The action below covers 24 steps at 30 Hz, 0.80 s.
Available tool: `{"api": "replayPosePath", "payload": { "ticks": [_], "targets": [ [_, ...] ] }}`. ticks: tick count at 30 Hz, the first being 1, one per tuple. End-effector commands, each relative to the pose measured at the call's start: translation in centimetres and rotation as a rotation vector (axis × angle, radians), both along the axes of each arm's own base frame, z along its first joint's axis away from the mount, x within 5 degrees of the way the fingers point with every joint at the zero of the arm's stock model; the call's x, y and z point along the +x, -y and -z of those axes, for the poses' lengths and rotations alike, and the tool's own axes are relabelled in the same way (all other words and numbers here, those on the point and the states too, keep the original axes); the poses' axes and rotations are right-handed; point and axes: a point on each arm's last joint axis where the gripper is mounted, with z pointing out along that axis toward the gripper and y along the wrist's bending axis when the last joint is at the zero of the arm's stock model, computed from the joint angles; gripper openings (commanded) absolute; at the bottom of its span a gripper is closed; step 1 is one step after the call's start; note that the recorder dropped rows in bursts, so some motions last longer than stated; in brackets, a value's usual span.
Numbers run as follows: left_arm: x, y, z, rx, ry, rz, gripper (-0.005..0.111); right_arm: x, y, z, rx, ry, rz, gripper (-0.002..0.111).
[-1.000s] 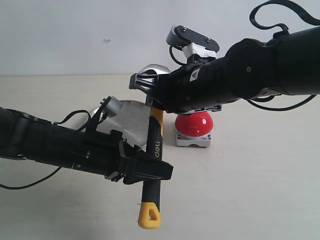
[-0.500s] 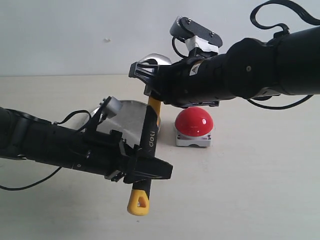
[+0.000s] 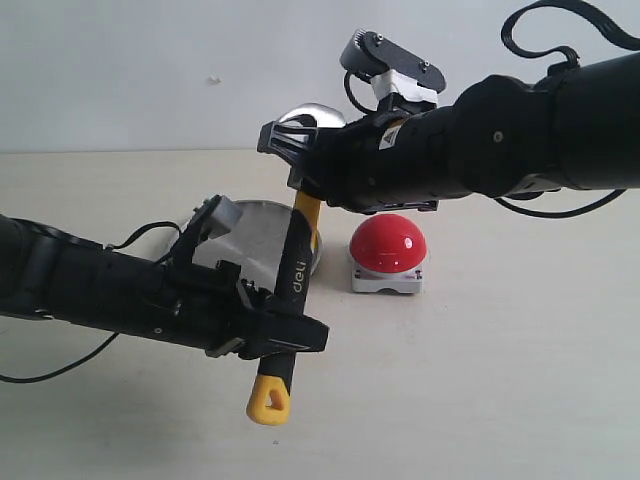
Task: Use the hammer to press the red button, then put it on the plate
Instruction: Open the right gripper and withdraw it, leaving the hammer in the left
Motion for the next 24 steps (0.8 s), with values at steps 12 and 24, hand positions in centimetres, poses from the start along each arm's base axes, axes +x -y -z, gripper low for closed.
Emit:
{"api": "replayPosePath", "payload": {
  "ticks": [12,24],
  "targets": [
    [-0.2,0.3,-0.4,-0.029,0.053,0.046,0.000,-0.6,0.0,-0.2,-0.026,-0.088,-0.035,0.063],
    [-0.1,0.2,-0.4,-0.029,0.062,0.048,0.000,-1.0,0.1,0.2,-0.063,-0.134,-0.060,0.064]
  ]
}}
